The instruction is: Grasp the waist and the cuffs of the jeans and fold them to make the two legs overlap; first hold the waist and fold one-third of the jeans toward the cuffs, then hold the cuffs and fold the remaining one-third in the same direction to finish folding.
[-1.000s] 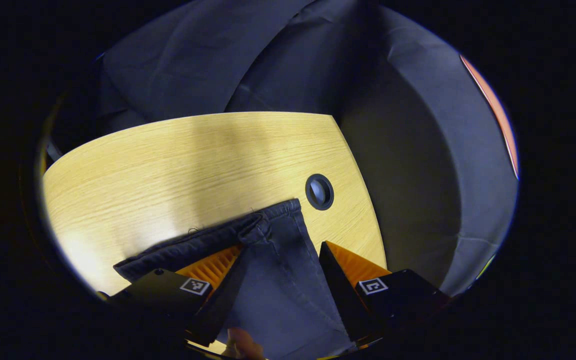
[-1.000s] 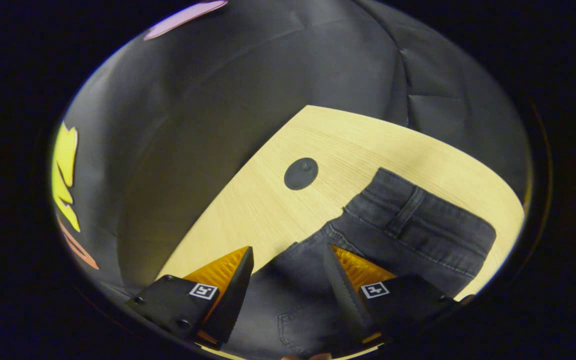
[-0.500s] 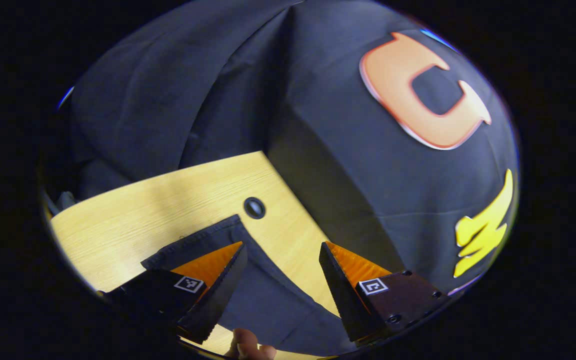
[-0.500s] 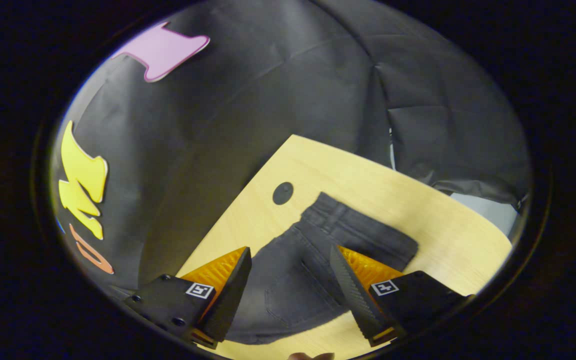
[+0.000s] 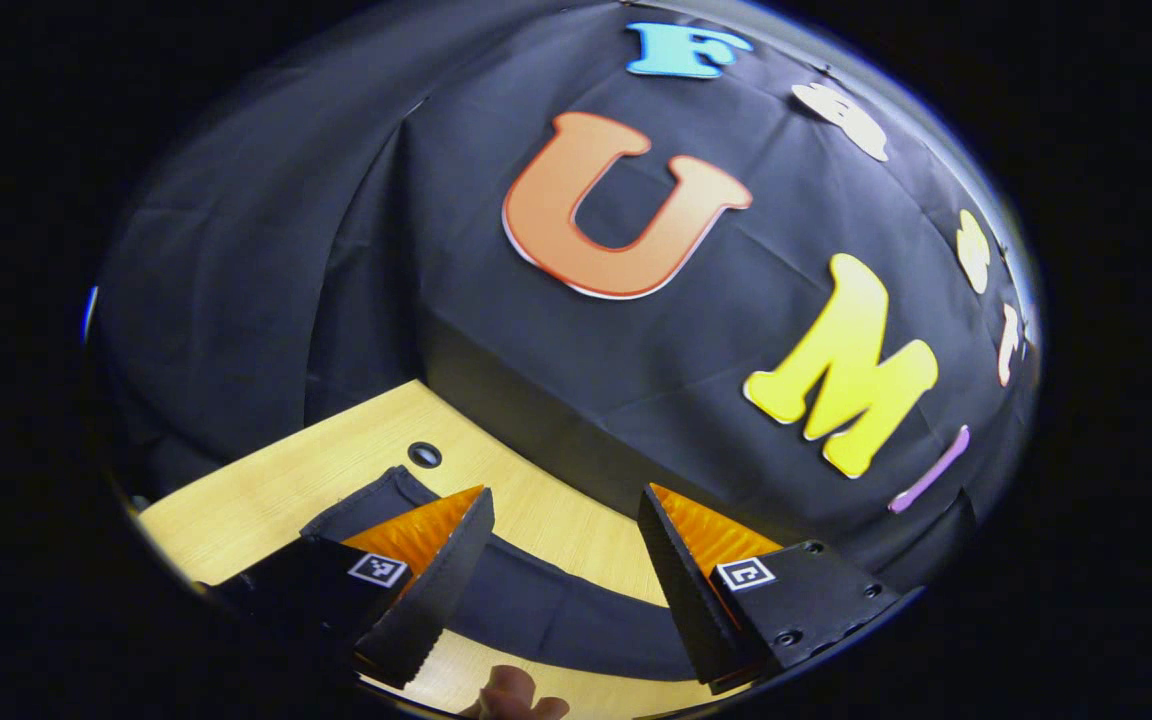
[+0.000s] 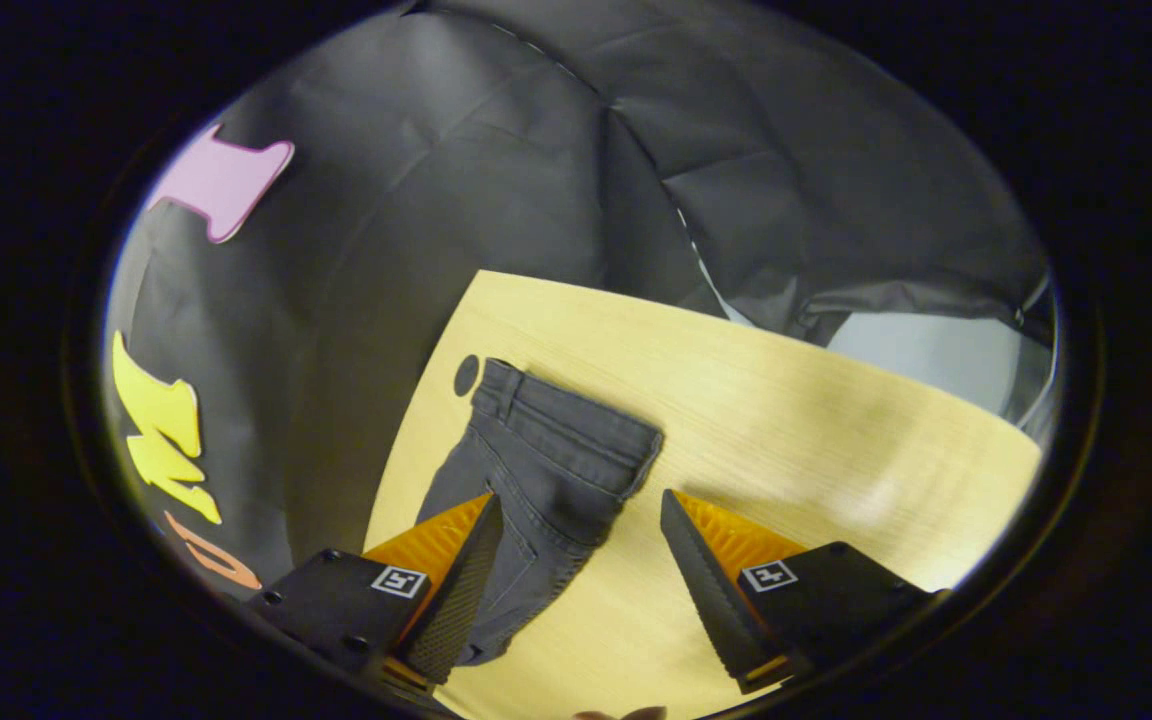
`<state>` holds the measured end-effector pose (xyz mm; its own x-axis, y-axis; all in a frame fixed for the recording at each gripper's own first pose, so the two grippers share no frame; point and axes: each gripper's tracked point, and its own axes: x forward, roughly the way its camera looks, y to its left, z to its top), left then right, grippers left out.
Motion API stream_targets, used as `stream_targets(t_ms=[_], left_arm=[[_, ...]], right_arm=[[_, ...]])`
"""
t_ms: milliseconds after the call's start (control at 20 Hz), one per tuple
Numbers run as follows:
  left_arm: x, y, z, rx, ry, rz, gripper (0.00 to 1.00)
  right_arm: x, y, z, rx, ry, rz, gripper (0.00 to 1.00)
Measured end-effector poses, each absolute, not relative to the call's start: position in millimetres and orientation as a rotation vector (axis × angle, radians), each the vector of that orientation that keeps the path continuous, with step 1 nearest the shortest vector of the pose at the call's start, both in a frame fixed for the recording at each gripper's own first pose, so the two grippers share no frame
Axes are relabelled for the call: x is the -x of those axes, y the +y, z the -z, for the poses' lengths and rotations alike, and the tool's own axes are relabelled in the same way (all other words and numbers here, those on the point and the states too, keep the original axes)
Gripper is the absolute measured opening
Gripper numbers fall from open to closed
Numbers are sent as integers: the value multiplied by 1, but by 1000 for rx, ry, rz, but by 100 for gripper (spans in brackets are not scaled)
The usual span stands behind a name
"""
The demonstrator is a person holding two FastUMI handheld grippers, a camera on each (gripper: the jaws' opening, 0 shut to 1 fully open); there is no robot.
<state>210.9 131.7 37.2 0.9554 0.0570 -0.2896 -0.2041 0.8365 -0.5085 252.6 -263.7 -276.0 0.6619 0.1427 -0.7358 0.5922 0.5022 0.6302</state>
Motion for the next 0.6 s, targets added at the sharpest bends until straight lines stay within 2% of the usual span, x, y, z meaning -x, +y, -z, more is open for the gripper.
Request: stream_targets(t_ms=[100,150,200,250,300,350,400,450,550,600], left_arm=[[-196,119,-52,473,239,-120,100],[-191,113,-58,428,227,-111,96],[-185,106,-62,399,220,-99,96],[-180,100,-63,377,221,-87,96],[-176,92,-64,366,230,-73,96],[-171,88,-64,365,238,-69,96],[-165,86,-64,371,246,-68,96],[-161,84,-64,381,247,-70,96],[-154,81,-68,404,244,-76,96],[-149,82,-71,410,241,-80,96]], right_arm=[[-258,-260,282,-1070,838,305,98],[-264,-259,282,-1090,821,294,98],[-273,-259,289,-1098,810,295,93],[-277,-259,292,-1101,804,291,98],[-283,-258,291,-1106,793,289,92],[-284,-258,293,-1110,788,287,96],[-283,-260,297,-1106,790,295,92],[-282,-262,299,-1105,788,311,85],[-287,-265,309,-1126,790,350,60],[-290,-262,309,-1147,783,345,52]])
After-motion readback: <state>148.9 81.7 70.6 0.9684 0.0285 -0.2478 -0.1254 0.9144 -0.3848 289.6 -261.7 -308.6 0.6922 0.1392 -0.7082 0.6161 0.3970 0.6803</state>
